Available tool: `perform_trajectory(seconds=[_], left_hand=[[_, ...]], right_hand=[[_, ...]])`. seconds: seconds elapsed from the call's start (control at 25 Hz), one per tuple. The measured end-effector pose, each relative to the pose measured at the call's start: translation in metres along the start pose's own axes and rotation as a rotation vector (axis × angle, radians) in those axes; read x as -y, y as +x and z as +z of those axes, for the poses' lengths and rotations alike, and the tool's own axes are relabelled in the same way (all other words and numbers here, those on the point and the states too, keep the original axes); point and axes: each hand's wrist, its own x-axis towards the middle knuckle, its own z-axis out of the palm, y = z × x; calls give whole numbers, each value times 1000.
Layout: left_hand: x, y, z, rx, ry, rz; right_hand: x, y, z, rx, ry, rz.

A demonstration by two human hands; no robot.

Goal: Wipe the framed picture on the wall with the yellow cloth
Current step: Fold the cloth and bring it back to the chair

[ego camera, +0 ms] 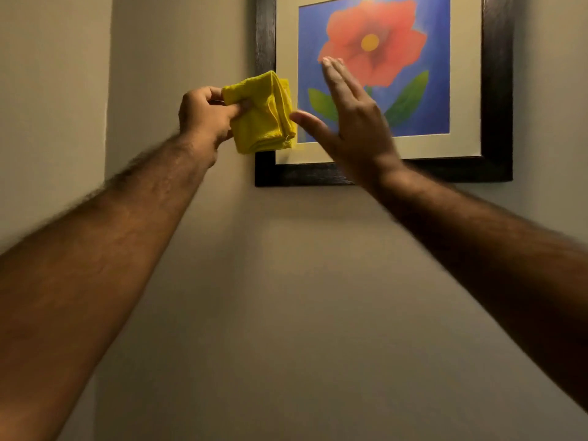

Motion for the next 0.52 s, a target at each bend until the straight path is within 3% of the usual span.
perform_trajectory(seconds=[0.12,0.36,0.52], left_hand=[[7,-20,-32,45,-13,26],[25,-46,-140,31,-66,2],[50,-69,-219,-42,-8,-51]], right_hand=[[64,12,36,38,303,177],[132,10,104,315,881,634],[176,-14,157,536,1272,769]])
